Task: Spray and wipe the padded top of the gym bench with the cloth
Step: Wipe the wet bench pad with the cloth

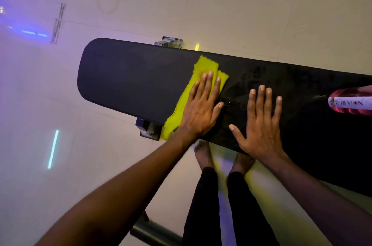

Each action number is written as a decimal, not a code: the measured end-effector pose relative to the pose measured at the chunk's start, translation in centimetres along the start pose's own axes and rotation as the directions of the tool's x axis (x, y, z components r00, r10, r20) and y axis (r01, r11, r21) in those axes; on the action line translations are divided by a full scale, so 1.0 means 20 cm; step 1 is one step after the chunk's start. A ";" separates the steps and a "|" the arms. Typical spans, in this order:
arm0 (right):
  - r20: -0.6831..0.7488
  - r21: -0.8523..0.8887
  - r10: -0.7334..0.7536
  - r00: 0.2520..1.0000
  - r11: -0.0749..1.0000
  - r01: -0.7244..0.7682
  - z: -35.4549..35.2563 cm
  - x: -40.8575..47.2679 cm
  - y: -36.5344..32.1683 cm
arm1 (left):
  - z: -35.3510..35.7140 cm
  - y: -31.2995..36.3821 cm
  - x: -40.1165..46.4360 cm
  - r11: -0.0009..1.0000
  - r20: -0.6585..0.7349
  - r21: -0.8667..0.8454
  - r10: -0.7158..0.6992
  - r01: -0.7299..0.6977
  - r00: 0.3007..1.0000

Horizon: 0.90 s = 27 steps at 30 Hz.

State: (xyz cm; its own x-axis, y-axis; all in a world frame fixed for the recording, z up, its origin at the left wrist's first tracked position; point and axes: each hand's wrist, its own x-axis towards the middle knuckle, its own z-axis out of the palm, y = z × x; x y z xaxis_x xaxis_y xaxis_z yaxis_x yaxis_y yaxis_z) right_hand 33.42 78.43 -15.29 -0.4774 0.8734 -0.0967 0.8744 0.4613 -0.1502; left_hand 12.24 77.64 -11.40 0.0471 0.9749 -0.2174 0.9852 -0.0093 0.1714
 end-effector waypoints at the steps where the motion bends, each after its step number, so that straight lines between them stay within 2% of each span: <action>1: 0.004 -0.017 -0.031 1.000 0.999 0.031 0.01 -0.01 -0.01 | -0.01 -0.01 0.08 0.999 -0.018 0.020 0.046 -0.046 0.999; 3: 0.018 -0.045 -0.063 0.998 0.997 0.064 0.01 -0.01 -0.01 | -0.04 -0.07 0.22 0.996 -0.050 0.065 0.070 -0.067 0.996; 5: 0.034 -0.057 -0.069 0.997 0.996 0.071 0.01 -0.02 0.01 | -0.04 -0.12 0.23 0.997 -0.067 0.075 0.014 -0.009 0.998; 9: 0.049 -0.039 -0.098 0.994 0.994 0.100 -0.03 -0.05 0.07 | 0.02 -0.13 -0.05 0.984 -0.094 -0.026 -0.175 0.174 0.980; 12: 0.063 -0.042 -0.108 0.992 0.993 0.111 -0.05 -0.05 0.08 | 0.09 0.01 -0.27 0.961 -0.046 -0.078 -0.268 0.264 0.962; 13: 0.064 -0.044 -0.106 0.992 0.993 0.109 -0.06 -0.05 0.07 | 0.10 0.08 -0.29 0.970 -0.033 -0.090 -0.230 0.226 0.973; 15: 0.056 -0.055 -0.105 0.993 0.993 0.108 -0.06 -0.05 0.06 | 0.10 0.16 -0.22 0.995 -0.037 -0.081 -0.059 0.056 0.998; 17: 0.037 -0.049 -0.113 0.993 0.992 0.115 -0.05 -0.05 0.07 | 0.07 0.13 -0.07 0.996 -0.051 -0.029 0.085 -0.087 0.995; 18: 0.029 -0.041 -0.114 0.993 0.992 0.115 -0.04 -0.05 0.07 | 0.05 0.08 0.00 0.994 -0.051 -0.001 0.107 -0.108 0.993; 21: 0.026 -0.037 -0.059 0.998 0.998 0.060 -0.05 -0.07 0.12 | 0.04 -0.03 0.04 1.000 -0.072 0.020 0.015 -0.013 0.997; 24: 0.038 -0.046 -0.016 0.999 0.999 0.018 -0.06 -0.10 0.17 | 0.07 0.05 -0.10 0.994 -0.074 -0.036 -0.109 0.106 0.991; 25: 0.037 -0.045 -0.011 0.999 0.999 0.013 -0.06 -0.10 0.16 | 0.08 0.11 -0.13 0.993 -0.052 -0.051 -0.109 0.106 0.993; 27: 0.028 -0.047 -0.005 1.000 0.999 0.007 -0.06 -0.11 0.15 | 0.09 0.21 -0.13 0.998 -0.003 -0.057 -0.013 0.013 1.000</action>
State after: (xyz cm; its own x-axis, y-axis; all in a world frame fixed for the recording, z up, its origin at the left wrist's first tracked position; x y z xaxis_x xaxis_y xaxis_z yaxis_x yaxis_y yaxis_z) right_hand 37.13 78.09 -14.41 -0.4843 0.8662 -0.1233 0.8743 0.4740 -0.1045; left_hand 16.59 74.65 -11.86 0.0337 0.9756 -0.2169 0.9747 0.0159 0.2228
